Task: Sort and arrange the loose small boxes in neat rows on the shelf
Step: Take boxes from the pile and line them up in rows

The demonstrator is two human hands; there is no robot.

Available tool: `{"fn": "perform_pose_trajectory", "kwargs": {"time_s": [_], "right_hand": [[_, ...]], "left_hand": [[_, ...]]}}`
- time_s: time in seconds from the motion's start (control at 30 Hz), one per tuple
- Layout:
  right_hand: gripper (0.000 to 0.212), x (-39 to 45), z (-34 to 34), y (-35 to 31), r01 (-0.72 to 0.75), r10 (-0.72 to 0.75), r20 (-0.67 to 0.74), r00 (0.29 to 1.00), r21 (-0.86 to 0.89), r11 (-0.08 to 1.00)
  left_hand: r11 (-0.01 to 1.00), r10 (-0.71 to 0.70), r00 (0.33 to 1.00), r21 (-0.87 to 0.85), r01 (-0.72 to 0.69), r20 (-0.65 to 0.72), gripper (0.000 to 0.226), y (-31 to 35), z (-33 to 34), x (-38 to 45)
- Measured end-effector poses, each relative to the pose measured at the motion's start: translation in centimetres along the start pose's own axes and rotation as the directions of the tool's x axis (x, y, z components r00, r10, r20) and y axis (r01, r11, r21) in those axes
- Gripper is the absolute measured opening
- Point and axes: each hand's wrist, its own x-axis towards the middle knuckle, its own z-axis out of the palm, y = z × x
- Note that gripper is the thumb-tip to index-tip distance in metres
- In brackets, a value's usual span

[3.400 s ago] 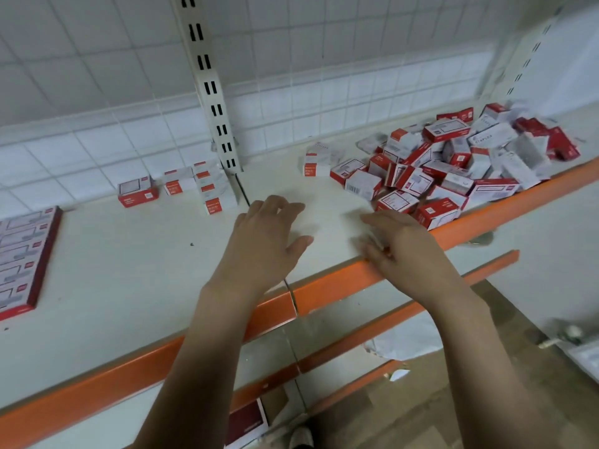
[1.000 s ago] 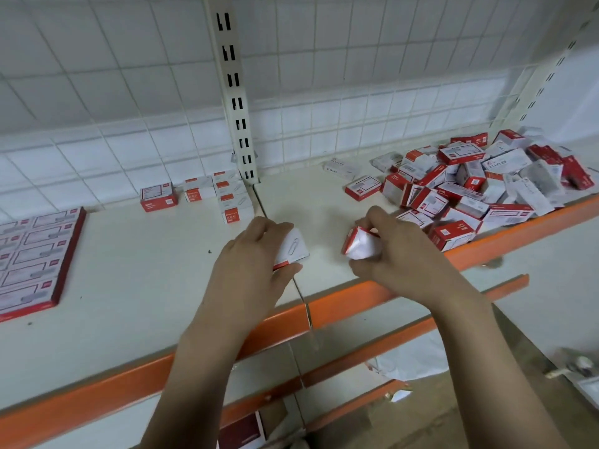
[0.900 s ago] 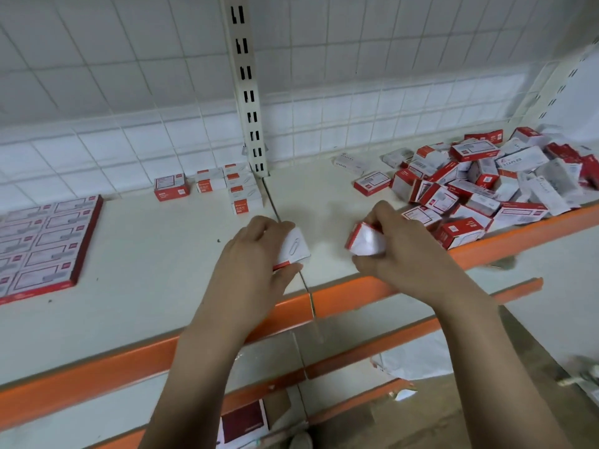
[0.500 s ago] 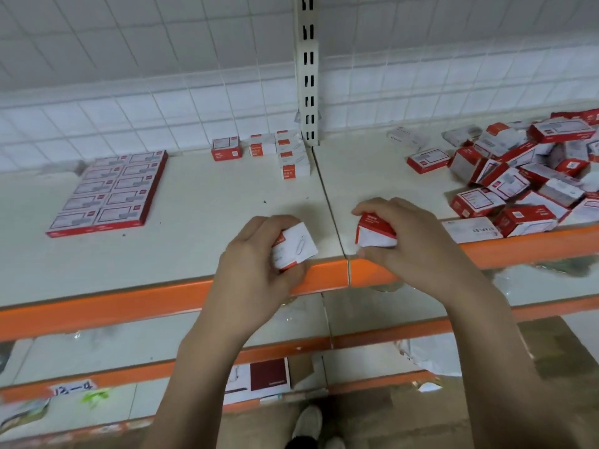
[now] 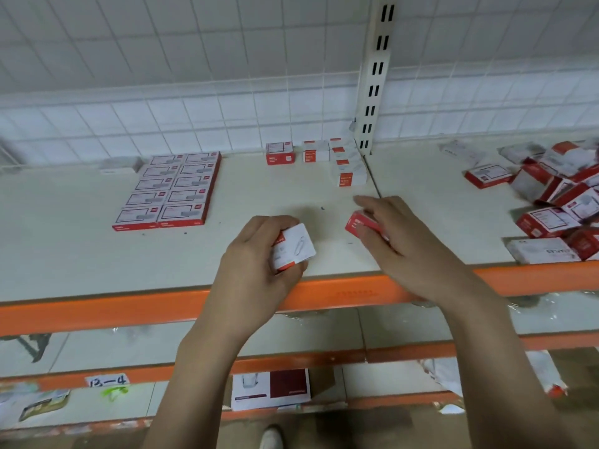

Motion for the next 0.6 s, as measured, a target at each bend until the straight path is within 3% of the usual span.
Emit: {"fn": "perform_pose_trajectory", "kwargs": {"time_s": [0.13, 0.3, 0.6], "right_hand": [[0.075, 1.4, 0.9, -1.9, -0.005, 0.003, -0.056, 0.998, -0.043, 0.999], [0.052, 3.2, 2.8, -3.8, 0.050, -0.067, -0.161, 0.985, -0.112, 0.993], [0.044, 3.5, 4.8, -5.3, 0.056, -0.078, -0.163, 0.984, -0.134, 0.989]], "left_hand": [[0.999, 0.029, 1.000, -0.026, -0.029, 0.001, 0.045, -2.1, -2.2, 1.1], [0.996, 0.066, 0.998, -0.065, -0.064, 0.017, 0.046, -4.7, -4.5, 2.3], [0.990, 0.109, 0.993, -0.095, -0.103, 0.051, 0.046, -7.5, -5.9, 4.0]]}}
